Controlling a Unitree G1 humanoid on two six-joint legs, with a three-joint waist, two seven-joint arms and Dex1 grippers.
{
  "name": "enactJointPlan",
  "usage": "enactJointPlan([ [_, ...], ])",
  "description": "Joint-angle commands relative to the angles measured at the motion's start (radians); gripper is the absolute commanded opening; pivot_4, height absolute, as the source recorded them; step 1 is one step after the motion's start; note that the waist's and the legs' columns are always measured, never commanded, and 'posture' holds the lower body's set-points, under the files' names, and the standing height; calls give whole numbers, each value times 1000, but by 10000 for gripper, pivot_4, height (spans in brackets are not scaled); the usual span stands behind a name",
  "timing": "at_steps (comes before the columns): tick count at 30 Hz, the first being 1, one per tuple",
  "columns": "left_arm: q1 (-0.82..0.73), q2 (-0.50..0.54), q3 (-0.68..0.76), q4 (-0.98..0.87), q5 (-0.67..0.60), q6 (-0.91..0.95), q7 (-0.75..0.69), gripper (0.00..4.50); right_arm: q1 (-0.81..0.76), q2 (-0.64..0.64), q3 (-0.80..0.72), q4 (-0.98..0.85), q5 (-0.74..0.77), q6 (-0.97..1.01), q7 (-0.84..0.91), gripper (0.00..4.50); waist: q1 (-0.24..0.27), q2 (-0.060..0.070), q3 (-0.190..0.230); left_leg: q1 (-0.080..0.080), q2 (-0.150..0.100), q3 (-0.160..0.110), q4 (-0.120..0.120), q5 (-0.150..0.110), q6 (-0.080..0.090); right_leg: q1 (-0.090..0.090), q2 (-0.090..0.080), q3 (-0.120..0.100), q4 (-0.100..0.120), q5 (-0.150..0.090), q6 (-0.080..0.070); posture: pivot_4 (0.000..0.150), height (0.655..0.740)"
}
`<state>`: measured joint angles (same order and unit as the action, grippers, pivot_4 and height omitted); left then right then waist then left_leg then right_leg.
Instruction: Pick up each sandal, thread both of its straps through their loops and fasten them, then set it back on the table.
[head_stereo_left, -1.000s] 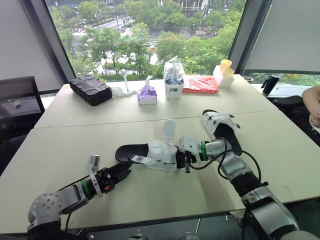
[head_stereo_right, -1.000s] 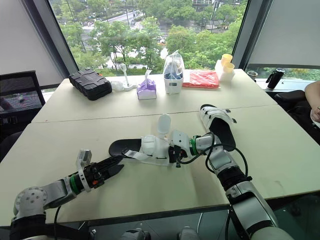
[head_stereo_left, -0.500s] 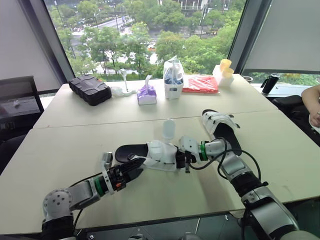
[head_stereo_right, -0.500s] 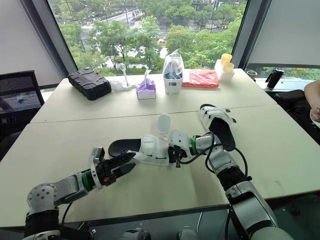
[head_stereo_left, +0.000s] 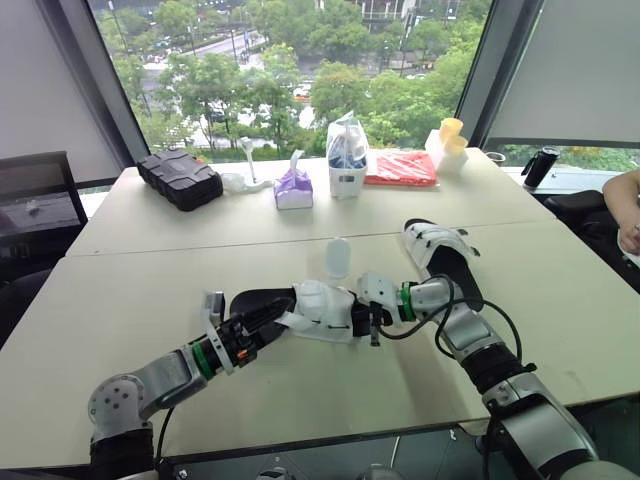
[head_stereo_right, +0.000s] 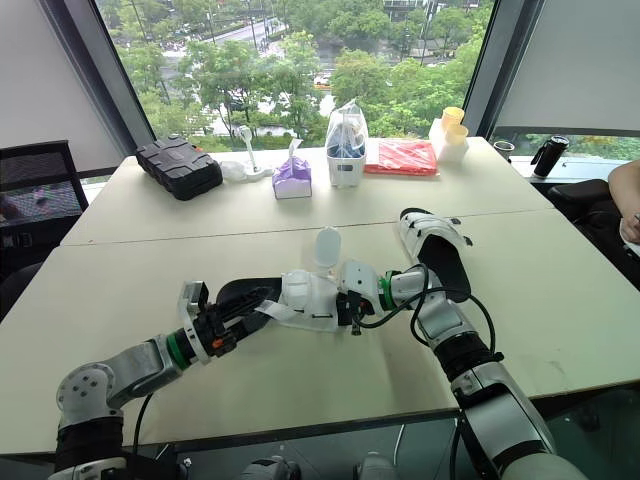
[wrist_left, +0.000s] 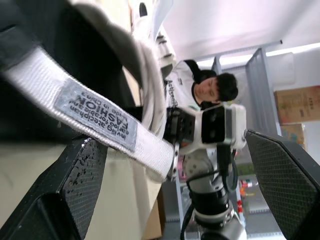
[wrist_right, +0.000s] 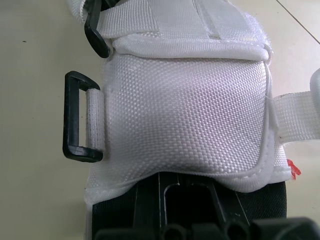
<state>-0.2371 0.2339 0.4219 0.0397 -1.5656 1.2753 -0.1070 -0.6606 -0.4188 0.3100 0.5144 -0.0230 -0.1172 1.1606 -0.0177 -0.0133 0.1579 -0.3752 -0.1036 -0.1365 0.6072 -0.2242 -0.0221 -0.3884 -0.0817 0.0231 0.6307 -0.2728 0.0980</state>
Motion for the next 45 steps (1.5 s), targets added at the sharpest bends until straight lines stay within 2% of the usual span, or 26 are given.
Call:
enactJointPlan([
  [1,-7,10,-11,-26,-49,-40,28,44599,32,2,61,53,-63,21,1,0,0,0,0,0,0,0,0,0,0,0,0,0,0,0,0,1500,7400],
  [9,4,20,-30,-44,-64,-111,87,44599,27,8,63,57,-64,20,1,0,0,0,0,0,0,0,0,0,0,0,0,0,0,0,0,1500,7400],
  [31,-34,-32,-80,12,78,-263,111,44599,20,18,64,74,-71,8,-5,0,-2,0,0,0,1,1,-1,0,0,1,0,0,-1,-1,1,1500,7400],
  [34,-43,-36,-76,13,82,-270,119,31462,20,18,63,73,-71,9,-6,0,-2,-1,0,-1,2,1,-2,0,0,0,0,0,-1,-1,1,1500,7400],
  [40,-65,-29,-63,12,69,-269,136,537,26,15,63,69,-71,9,-6,0,3,-1,0,0,2,1,-2,0,0,0,0,-1,-1,-1,1,1500,7400],
  [45,-89,12,-58,-1,59,-260,52,537,32,15,63,61,-70,11,-4,0,1,-2,1,-1,2,1,-2,0,0,0,0,-1,-2,-1,0,1500,7400],
])
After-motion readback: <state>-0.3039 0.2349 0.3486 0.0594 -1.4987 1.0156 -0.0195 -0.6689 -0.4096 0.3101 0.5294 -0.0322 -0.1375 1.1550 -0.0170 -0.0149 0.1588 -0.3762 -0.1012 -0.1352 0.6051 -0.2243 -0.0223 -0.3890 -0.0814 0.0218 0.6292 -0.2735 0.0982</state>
